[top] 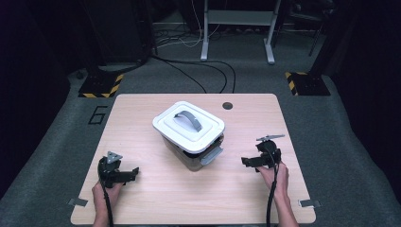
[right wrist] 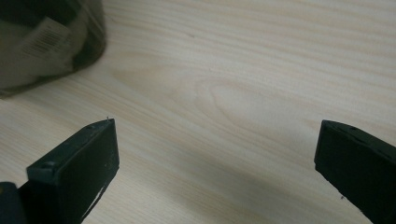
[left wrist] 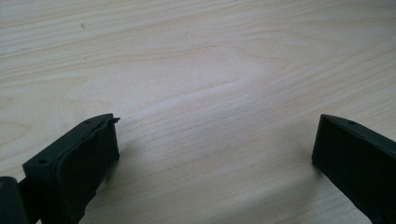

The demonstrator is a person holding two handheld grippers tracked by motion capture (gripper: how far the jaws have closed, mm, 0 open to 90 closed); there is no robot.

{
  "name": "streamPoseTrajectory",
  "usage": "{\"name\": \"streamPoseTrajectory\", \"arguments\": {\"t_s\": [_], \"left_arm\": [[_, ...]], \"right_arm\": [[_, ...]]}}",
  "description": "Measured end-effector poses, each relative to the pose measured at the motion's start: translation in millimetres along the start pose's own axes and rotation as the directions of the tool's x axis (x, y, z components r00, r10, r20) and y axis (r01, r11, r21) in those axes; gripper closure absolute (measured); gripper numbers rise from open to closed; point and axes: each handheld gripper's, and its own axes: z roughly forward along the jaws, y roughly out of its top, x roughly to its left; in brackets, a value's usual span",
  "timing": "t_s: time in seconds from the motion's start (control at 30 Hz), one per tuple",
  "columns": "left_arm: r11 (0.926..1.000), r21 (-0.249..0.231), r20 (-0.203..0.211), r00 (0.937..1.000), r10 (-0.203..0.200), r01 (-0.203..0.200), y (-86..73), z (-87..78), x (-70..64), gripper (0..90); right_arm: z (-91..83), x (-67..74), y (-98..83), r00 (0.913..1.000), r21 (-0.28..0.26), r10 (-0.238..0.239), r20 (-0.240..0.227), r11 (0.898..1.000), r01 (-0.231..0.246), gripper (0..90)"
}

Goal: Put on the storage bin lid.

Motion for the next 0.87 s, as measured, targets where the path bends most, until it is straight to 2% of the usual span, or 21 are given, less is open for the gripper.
{"name": "streamPoseTrajectory", "arguments": {"t_s": [0.23, 0.4, 0.57, 0.63, 0.67, 0.77, 0.87], "left_arm": [[1.0000, 0.000, 0.000, 1.0000, 0.000, 0.000, 0.0, 0.0, 0.0, 0.3], [1.0000, 0.000, 0.000, 1.0000, 0.000, 0.000, 0.0, 0.1, 0.0, 0.2], [1.0000, 0.000, 0.000, 1.0000, -0.001, 0.001, 0.1, 0.1, -0.1, 0.2], [1.0000, 0.000, 0.000, 1.0000, 0.000, 0.000, 0.0, 0.0, -0.1, 0.2], [1.0000, 0.000, 0.000, 1.0000, -0.001, 0.001, 0.0, 0.1, -0.1, 0.2], [1.0000, 0.000, 0.000, 1.0000, 0.000, 0.000, 0.0, 0.1, -0.1, 0.2], [1.0000, 0.000, 0.000, 1.0000, -0.001, 0.001, 0.1, 0.1, -0.1, 0.2]], "right_arm": [[12.8, -7.8, -15.1, 0.9991, 0.019, 0.024, 0.035, 1.000, -0.025, 0.0], [20.1, -11.5, -26.2, 0.9968, 0.007, 0.036, 0.072, 0.999, -0.037, 0.0], [22.6, -14.4, -35.7, 0.9921, -0.069, 0.021, 0.124, 0.998, -0.013, 0.0], [25.3, -13.6, -42.2, 0.9831, -0.114, 0.020, 0.182, 0.993, 0.001, 0.0], [25.6, -14.1, -45.7, 0.9811, -0.140, 0.019, 0.192, 0.990, 0.009, 0.0], [25.6, -14.6, -49.5, 0.9808, -0.167, 0.018, 0.194, 0.986, 0.015, 0.0], [25.6, -14.4, -49.5, 0.9804, -0.167, 0.020, 0.196, 0.986, 0.013, 0.0]]}}
